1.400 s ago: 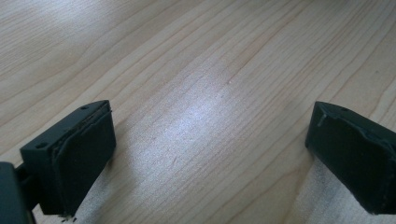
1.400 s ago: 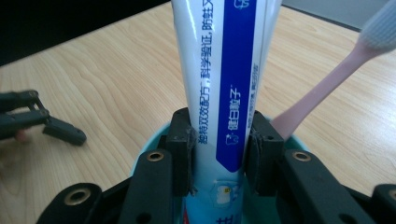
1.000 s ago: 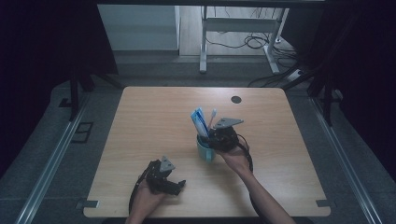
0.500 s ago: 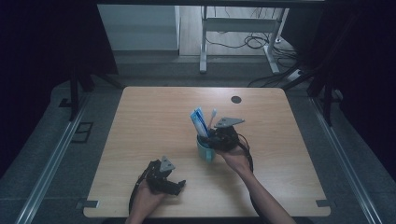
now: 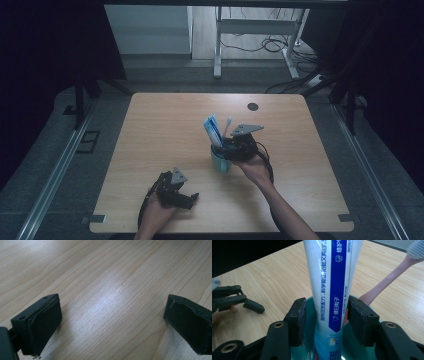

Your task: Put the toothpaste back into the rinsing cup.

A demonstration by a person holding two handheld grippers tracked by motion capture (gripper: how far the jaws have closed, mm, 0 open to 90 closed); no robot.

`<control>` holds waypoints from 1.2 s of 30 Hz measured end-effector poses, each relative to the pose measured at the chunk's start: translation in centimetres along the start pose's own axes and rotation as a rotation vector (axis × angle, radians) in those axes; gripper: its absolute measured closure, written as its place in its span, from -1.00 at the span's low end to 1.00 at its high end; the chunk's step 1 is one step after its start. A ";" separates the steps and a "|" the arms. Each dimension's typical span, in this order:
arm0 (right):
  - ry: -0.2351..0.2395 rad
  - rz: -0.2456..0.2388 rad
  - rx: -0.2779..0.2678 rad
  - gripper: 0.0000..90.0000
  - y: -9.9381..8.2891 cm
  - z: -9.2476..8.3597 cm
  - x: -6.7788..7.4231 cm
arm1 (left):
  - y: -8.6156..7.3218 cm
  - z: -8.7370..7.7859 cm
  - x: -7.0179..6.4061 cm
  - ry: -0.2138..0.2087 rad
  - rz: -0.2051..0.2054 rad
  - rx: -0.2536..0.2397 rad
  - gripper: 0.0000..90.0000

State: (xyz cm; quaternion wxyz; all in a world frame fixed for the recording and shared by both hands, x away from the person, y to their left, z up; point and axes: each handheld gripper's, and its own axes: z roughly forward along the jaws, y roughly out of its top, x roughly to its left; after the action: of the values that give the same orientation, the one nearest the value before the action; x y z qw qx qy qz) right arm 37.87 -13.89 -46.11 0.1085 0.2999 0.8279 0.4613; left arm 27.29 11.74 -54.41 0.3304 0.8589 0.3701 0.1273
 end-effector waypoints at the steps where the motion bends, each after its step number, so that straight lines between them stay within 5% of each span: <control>1: 0.001 -0.001 0.000 0.07 0.0 -0.1 0.0 | 0.0 0.0 0.0 0.000 0.000 0.000 -0.96; 36: -0.021 -0.048 0.029 -0.68 0.2 -4.6 0.2 | 0.0 0.0 0.0 0.002 0.006 0.002 -0.96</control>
State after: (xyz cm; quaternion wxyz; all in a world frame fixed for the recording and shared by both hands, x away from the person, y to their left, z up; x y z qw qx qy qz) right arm 35.67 -16.88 -43.42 0.1239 0.2864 0.8403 0.4433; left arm 27.32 11.77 -54.39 0.3288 0.8601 0.3681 0.1287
